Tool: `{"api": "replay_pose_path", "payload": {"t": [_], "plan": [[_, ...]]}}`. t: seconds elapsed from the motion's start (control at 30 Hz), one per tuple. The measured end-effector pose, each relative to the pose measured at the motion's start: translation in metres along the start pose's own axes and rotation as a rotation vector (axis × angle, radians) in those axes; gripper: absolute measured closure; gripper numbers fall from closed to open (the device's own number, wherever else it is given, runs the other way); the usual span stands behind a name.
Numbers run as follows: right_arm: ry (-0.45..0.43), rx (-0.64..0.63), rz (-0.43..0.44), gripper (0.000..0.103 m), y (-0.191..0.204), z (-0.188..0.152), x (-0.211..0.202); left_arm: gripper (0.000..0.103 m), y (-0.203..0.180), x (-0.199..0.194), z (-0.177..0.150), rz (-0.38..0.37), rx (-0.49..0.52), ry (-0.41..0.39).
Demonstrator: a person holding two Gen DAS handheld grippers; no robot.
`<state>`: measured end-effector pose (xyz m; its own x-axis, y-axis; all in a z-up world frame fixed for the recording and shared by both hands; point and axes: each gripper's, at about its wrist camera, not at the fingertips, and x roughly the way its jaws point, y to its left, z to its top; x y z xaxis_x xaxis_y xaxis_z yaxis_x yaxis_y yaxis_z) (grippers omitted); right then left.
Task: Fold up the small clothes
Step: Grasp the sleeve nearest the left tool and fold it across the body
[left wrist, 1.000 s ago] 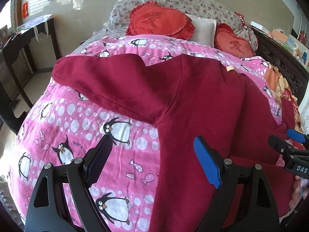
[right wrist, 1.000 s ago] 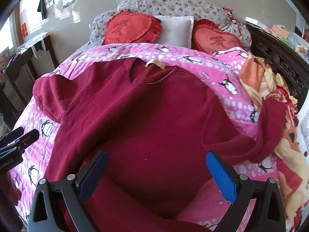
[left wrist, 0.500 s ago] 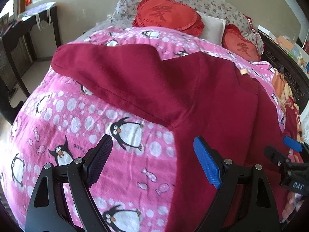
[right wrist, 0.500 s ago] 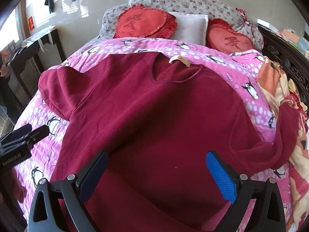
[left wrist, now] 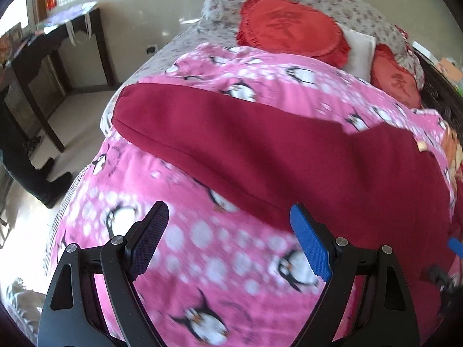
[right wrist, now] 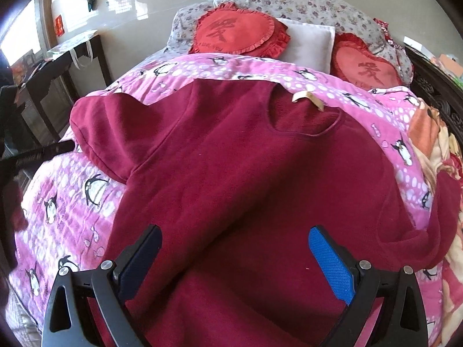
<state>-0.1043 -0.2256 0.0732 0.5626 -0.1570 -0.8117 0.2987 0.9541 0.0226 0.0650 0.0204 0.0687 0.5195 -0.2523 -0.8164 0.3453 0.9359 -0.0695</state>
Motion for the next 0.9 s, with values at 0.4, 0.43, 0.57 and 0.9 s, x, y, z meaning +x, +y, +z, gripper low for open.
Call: {"api": "replay_pose_path", "payload": {"t": [0.4,0.43,0.57,0.9], "plan": [[0.040,-0.036,0.050,0.002,0.017,0.005,0.012,0.017,0.061,0.063,0.043,-0.141,-0.213,0.067],[0.045,-0.033,0.054,0.002,0.017,0.005,0.014,0.017,0.063,0.068,0.046,-0.149,-0.222,0.069],[0.055,-0.019,0.062,0.002,0.014,0.006,0.018,0.022,0.064,0.082,0.051,-0.151,-0.236,0.068],[0.075,0.000,0.061,0.002,0.009,0.003,0.025,0.086,0.056,0.076,0.056,-0.142,-0.158,0.005]]}}
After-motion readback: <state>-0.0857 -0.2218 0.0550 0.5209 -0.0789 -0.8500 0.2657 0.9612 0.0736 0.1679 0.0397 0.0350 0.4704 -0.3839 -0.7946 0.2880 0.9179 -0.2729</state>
